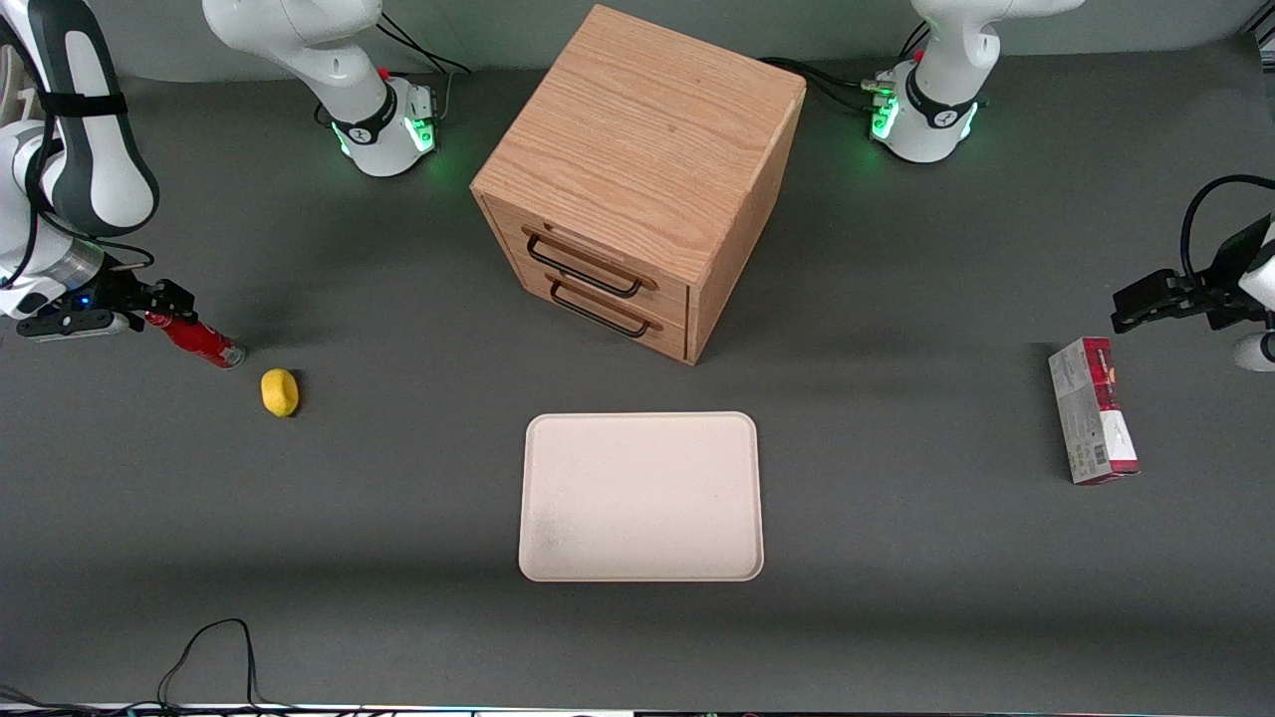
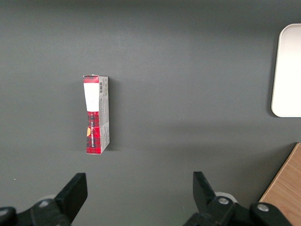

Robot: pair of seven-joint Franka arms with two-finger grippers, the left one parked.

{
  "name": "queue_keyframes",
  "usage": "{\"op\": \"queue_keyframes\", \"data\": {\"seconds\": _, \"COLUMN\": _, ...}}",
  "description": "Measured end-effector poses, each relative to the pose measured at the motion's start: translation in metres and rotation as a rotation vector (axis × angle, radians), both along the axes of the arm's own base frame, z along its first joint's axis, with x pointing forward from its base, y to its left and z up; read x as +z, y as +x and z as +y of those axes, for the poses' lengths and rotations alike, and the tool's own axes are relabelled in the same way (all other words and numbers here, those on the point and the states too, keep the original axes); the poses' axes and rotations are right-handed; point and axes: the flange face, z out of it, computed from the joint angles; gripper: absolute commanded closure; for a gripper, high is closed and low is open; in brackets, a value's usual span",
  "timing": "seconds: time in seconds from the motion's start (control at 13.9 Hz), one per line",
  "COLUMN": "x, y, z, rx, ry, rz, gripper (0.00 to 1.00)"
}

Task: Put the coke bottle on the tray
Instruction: 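Close the right gripper on the bottle neck and lift it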

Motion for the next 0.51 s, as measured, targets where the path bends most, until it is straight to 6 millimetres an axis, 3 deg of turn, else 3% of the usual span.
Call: {"op": "queue_keyframes", "data": {"seconds": 0.51, "x": -0.0019, "y": 0.0009, "z": -0.0004, "rx": -0.010, "ry": 0.008, "rz": 0.022, "gripper": 1.00}}
